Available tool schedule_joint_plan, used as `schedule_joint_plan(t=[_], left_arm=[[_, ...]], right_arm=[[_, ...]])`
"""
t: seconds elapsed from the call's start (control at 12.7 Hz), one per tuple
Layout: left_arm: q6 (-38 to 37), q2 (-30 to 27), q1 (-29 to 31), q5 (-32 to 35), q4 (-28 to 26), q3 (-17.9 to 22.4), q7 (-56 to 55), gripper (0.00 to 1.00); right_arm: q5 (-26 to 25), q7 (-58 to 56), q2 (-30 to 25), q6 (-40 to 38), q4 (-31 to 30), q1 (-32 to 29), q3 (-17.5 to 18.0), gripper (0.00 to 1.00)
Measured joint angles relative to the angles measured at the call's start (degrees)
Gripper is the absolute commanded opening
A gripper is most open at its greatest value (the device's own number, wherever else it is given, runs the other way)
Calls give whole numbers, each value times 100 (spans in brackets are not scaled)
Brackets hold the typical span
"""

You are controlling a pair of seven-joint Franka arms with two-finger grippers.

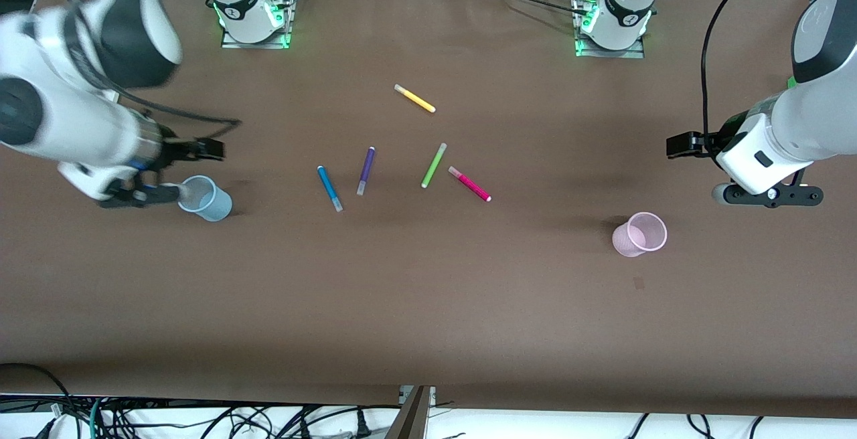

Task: Place pink and blue markers in matching cups
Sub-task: 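Move the right gripper toward the blue marker while the left gripper reaches the pink marker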

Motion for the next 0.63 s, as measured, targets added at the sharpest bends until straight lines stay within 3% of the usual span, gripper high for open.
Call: schedule_joint_plan(t=[0.24, 0.63], left_arm=[[373, 152, -331, -141, -158, -16, -1043, 100], [1560, 437, -960, -199, -1017, -34, -2809, 100]], right_arm=[[0, 5, 529, 426, 63, 232, 0, 100], [2, -5, 1220, 1599, 23, 614, 9, 100]])
